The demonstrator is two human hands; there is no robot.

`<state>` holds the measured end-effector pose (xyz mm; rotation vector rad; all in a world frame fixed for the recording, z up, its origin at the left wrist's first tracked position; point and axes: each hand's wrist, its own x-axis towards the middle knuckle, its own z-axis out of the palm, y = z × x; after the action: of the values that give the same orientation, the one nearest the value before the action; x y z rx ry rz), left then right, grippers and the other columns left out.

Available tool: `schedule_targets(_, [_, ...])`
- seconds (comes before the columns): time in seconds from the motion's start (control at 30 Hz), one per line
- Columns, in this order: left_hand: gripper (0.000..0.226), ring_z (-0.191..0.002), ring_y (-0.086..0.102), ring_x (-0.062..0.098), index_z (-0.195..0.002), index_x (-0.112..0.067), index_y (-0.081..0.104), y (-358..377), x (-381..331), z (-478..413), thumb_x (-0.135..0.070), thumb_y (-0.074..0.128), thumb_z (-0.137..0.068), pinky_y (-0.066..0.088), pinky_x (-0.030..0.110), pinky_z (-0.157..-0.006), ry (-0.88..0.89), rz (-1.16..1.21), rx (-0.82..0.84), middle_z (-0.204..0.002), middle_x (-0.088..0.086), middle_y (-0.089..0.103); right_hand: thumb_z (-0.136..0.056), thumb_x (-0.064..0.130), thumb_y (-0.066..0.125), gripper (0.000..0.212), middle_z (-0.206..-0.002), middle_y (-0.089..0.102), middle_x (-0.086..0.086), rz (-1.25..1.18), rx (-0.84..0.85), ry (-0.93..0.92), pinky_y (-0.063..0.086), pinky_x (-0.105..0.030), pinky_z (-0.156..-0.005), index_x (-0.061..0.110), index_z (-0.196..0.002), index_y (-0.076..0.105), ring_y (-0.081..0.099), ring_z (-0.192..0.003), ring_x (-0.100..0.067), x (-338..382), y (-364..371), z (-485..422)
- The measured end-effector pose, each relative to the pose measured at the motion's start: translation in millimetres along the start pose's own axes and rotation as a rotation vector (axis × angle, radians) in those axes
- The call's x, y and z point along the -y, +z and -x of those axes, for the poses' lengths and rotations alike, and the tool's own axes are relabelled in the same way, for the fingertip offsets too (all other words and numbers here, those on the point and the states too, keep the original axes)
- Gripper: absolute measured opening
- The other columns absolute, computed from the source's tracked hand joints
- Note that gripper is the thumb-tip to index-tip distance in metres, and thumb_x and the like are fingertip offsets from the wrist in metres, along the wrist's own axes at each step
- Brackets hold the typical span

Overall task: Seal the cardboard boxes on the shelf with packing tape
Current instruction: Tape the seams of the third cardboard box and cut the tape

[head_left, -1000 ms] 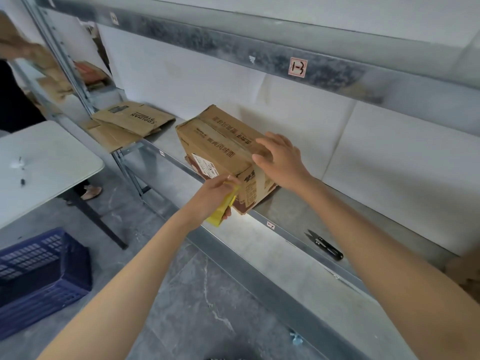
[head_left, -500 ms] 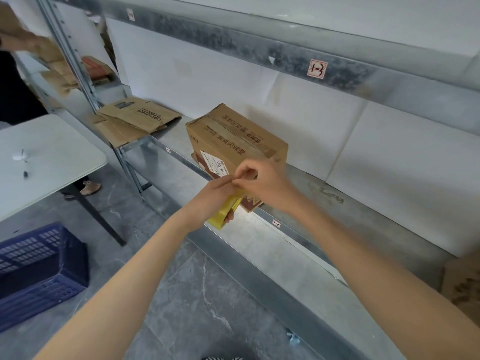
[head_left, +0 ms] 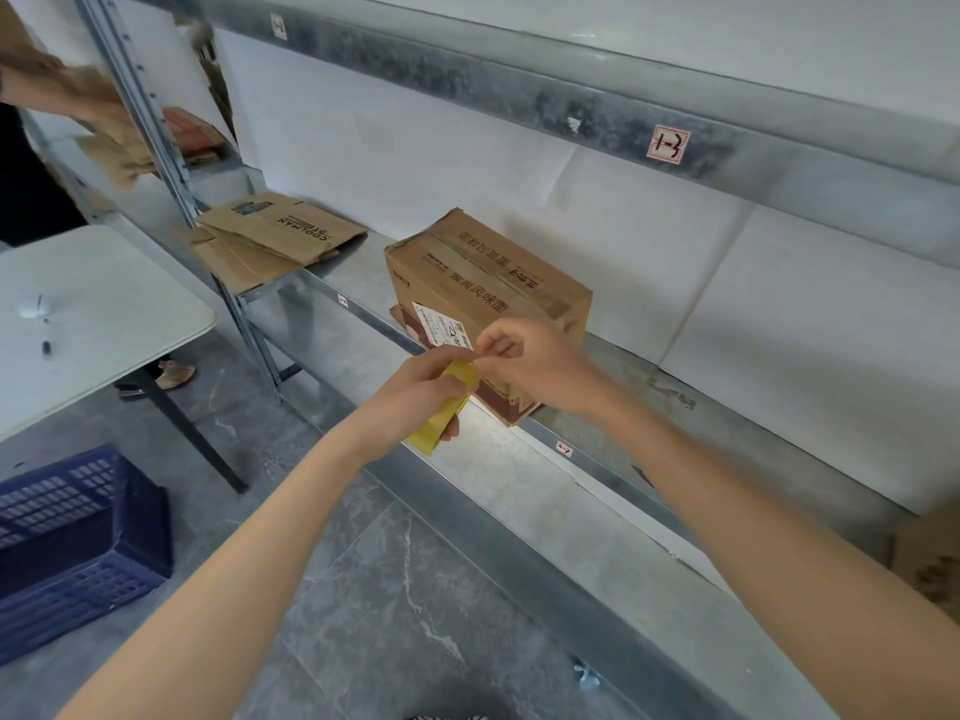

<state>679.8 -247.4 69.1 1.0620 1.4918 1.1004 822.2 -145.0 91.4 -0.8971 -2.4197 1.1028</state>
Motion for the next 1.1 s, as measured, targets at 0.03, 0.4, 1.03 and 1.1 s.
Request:
schedule_targets(0.03, [0.028,-0.054,0.060,0.019,-0.109,-0.027,0.060,0.0,-1.3,0.0,-0.008,0.047,-0.094,0.048,0.025,-0.049,0.010,0.001,0.002,-0.089,0.006,0.058,-0.085,0.028,0.068,0.021,-0.093,0.064,0.008,-0.005,0.013,0.023,0.050,-0.020,-0.079,0.016,-0.103,0.066,0.060,-0.088,-0.004,-1.0,3.0,-1.6])
schedule_targets(0.4, [0.065,-0.073,0.067,0.017,-0.147,-0.032,0.018,-5.8,3.8,6.5,-0.014,0.053,-0.095,0.054,0.020,-0.066,0.052,-0.069,-0.046,-0.125,-0.005,0.050,-0.089,0.021,0.064,0.022,-0.094,0.057,0.019,-0.078,-0.028,-0.041,0.040,0.000,-0.071,0.018,-0.110,0.067,0.050,-0.086,0.020,-0.2,25.5,0.7])
schedule_targets(1.03, [0.050,-0.088,0.064,0.015,-0.113,-0.028,0.056,-29.3,-3.9,32.6,-0.016,0.046,-0.066,0.048,0.030,-0.079,0.063,0.005,-0.041,-0.092,-0.003,0.068,-0.096,0.033,0.051,0.018,-0.092,0.066,0.011,-0.300,0.245,0.082,0.050,-0.020,-0.080,0.025,-0.103,0.065,0.063,-0.090,-0.001,7.8,18.6,-3.7])
schedule_targets(1.1, [0.037,-0.081,0.062,0.012,-0.104,-0.024,0.059,-29.8,-4.1,34.3,-0.020,0.046,-0.069,0.046,0.026,-0.075,0.062,-0.035,-0.076,-0.086,-0.002,0.067,-0.096,0.034,0.052,0.016,-0.075,0.063,0.018,-0.303,0.283,0.070,0.047,-0.010,-0.059,0.025,-0.099,0.065,0.061,-0.069,0.005,10.6,18.7,0.2])
